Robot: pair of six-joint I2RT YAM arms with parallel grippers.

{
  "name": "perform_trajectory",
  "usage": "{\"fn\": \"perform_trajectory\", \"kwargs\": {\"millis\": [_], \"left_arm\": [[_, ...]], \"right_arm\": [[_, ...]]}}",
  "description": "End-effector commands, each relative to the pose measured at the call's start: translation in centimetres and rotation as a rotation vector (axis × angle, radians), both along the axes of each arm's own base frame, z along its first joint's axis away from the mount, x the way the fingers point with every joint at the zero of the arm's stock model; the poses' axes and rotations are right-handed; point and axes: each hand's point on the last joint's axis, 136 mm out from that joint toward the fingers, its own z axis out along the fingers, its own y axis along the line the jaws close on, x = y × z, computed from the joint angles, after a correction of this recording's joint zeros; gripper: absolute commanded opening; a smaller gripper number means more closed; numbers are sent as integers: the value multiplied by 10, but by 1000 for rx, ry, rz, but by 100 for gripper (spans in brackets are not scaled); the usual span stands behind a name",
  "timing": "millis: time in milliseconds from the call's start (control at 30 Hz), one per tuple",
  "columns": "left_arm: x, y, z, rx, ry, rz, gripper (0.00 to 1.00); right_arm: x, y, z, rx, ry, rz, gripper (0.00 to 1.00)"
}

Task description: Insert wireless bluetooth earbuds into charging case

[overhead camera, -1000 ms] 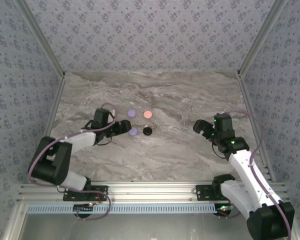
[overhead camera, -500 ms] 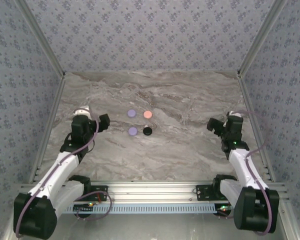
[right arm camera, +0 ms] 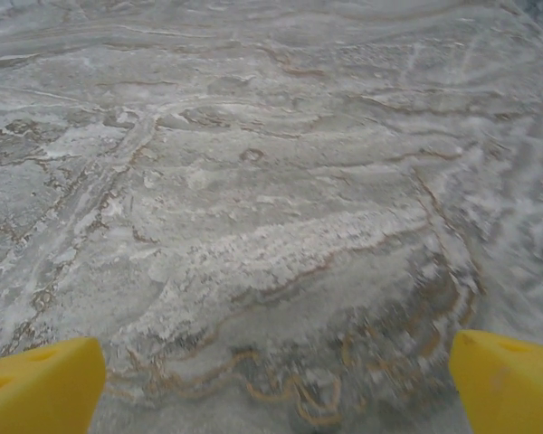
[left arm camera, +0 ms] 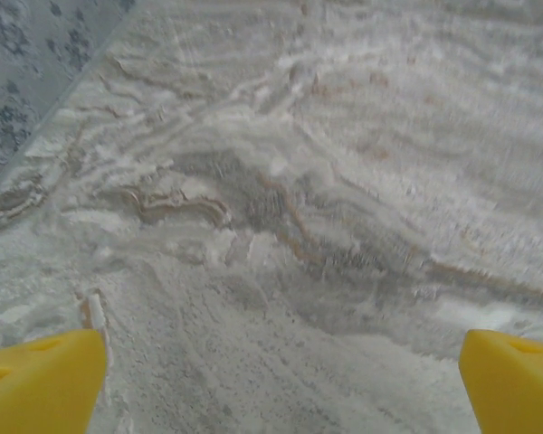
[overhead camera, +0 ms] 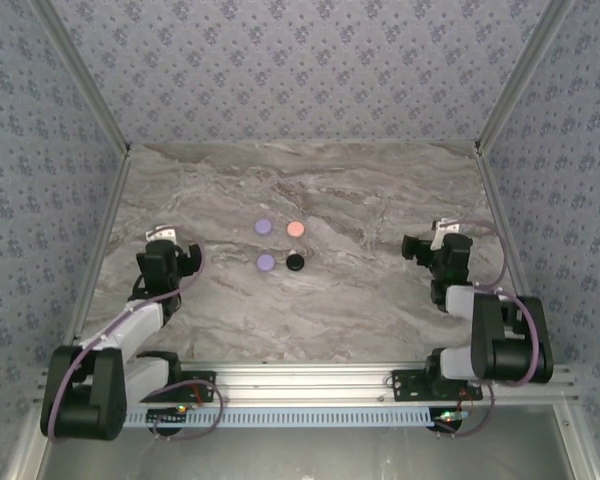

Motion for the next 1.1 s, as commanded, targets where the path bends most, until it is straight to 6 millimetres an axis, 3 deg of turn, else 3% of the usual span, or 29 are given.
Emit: {"fn": "perform_trajectory", "kwargs": {"millis": [0,267,333,500,533,633,1067], "left_arm": [[22,-7,25,53,-122,-76,99],[49,-33,31,32,-225,-245,99],[55,-37,21,20,-222,-283,99],[66,-20,5,-78,-241,-258,99],[68,-15,-2,-101,-171,-238,99],[75,-8,-1,-95,-158,-185,99],[75,-8,-2,-73,-153,-173,99]], "right_arm": [[23,16,13,-30,-118,102,100],[28,12,8,-43,-58,74,100],[28,12,8,-44,-58,72,100],[28,12,8,-57,-54,66,100],[28,12,8,-61,-54,64,100],[28,12,8,-67,-55,58,100],[28,11,8,-63,-52,57,100]]}}
